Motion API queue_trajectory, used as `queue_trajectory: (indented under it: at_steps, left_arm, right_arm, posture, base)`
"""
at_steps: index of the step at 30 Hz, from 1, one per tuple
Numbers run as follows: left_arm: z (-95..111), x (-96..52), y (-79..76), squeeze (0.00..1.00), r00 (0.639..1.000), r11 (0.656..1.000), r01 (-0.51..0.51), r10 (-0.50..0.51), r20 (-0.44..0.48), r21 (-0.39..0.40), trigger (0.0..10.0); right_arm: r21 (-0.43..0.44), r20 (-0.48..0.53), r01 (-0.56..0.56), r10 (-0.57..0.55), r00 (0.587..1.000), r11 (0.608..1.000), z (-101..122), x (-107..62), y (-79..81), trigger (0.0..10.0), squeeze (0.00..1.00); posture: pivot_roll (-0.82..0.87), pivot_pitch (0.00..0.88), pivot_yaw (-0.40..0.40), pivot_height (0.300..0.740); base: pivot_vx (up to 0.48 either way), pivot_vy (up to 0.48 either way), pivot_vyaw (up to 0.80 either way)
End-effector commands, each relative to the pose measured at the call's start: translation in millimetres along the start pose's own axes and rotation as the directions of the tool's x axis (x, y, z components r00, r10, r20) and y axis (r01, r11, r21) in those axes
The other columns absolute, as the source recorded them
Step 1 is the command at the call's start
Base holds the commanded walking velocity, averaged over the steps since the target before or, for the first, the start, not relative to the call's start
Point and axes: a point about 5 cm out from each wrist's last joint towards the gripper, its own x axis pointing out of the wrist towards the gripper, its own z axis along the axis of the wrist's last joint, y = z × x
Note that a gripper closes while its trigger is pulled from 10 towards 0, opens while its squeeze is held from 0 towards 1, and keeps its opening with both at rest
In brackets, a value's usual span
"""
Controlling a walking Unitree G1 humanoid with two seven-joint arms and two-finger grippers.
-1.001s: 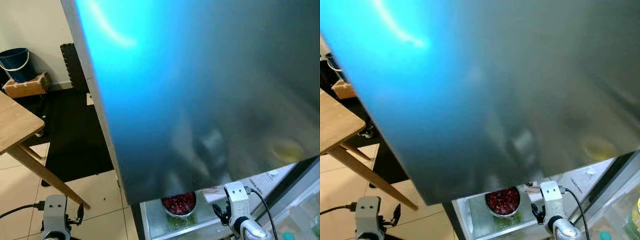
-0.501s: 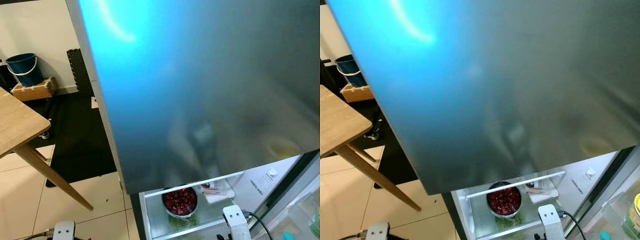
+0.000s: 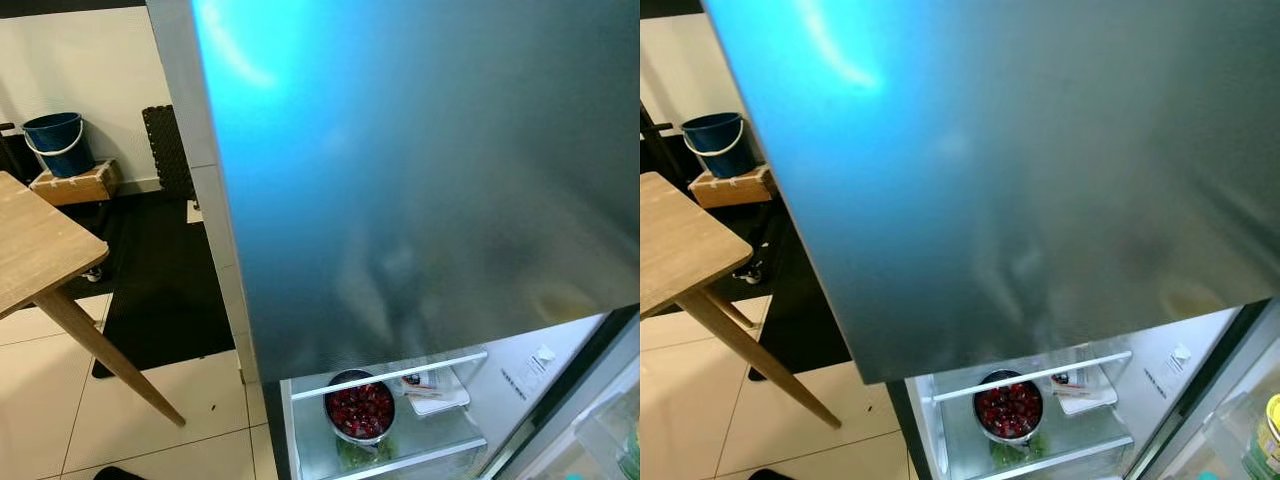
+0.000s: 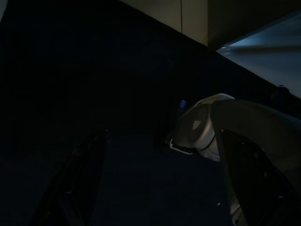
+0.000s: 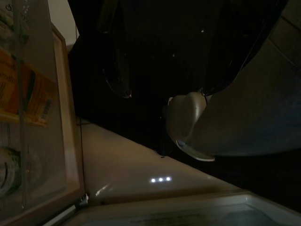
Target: Restocking fridge
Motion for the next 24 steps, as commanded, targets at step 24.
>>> queue_trajectory:
  at_steps: [24]
  left_arm:
    - [12,8.8,-19.6,0.0,0.997,0.963,0.049,-0.032,-0.07,0.266,10.0]
  right_arm:
    - [-0.142,-0.023,-0.026,0.023,0.999,0.989,4,2.7,10.7,10.0,0.0]
  posture:
    - [-0.01,0.0,0.001,0.74]
  base:
    - [0.0,0.0,0.0]
